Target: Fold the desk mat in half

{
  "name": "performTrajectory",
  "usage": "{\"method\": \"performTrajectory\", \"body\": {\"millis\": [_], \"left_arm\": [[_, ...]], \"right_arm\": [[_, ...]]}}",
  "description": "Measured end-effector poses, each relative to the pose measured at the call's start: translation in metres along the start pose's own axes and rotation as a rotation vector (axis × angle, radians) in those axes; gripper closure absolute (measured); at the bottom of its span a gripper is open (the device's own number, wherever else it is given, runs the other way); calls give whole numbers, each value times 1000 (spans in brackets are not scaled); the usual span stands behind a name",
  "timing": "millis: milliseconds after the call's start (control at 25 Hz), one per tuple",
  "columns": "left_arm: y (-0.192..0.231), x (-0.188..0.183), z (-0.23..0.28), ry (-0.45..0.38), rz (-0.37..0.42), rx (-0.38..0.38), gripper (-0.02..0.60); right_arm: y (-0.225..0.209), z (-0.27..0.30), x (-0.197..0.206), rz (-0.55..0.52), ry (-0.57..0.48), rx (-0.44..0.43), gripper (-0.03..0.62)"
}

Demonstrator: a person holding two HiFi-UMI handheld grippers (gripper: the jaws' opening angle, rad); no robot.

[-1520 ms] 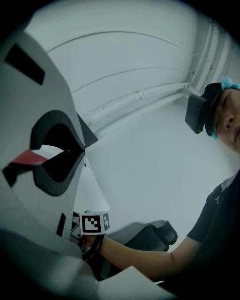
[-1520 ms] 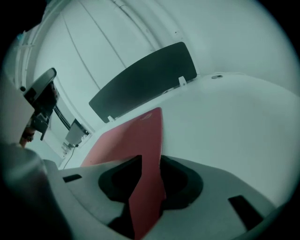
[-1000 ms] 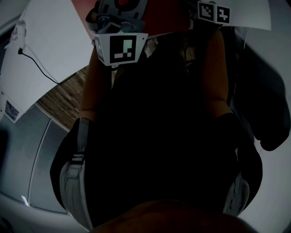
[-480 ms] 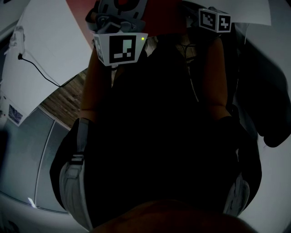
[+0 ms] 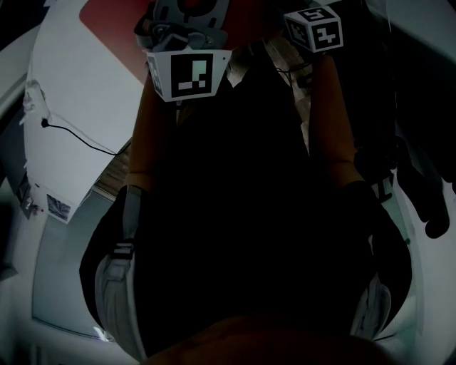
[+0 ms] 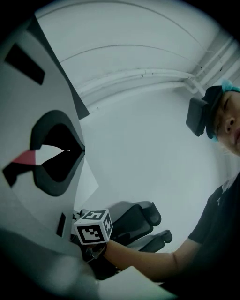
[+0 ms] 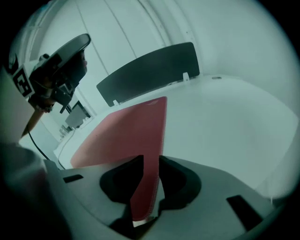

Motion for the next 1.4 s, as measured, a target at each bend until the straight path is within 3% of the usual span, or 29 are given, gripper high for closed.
{"method": "performTrajectory", "body": {"millis": [200, 480, 840, 1080, 1400], "left_arm": [[-16, -3, -2, -75, -17, 116, 574], [-31, -15, -16, -150, -21, 206, 574], [-54, -13, -21, -159, -24, 283, 574], [-72, -2, -21, -126, -12, 282, 574], [-79, 8, -26, -83, 2, 255, 574]], "right_arm": [[27, -22, 7, -57, -98, 183, 471], [56, -36, 35, 28, -183, 257, 451], [62, -35, 76, 193, -269, 321, 427], [42, -27, 96, 281, -331, 264, 427], [34, -21, 98, 382, -404, 95, 434]]}}
Point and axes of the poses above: the fingertips, and each gripper's own axes: z forward along the fingers, y to its left, x out of its underside, the point moved 9 cm from there along -z, backward along the fingers, and after that the axes turned 11 degrees about -x, right-handed, at the moved point
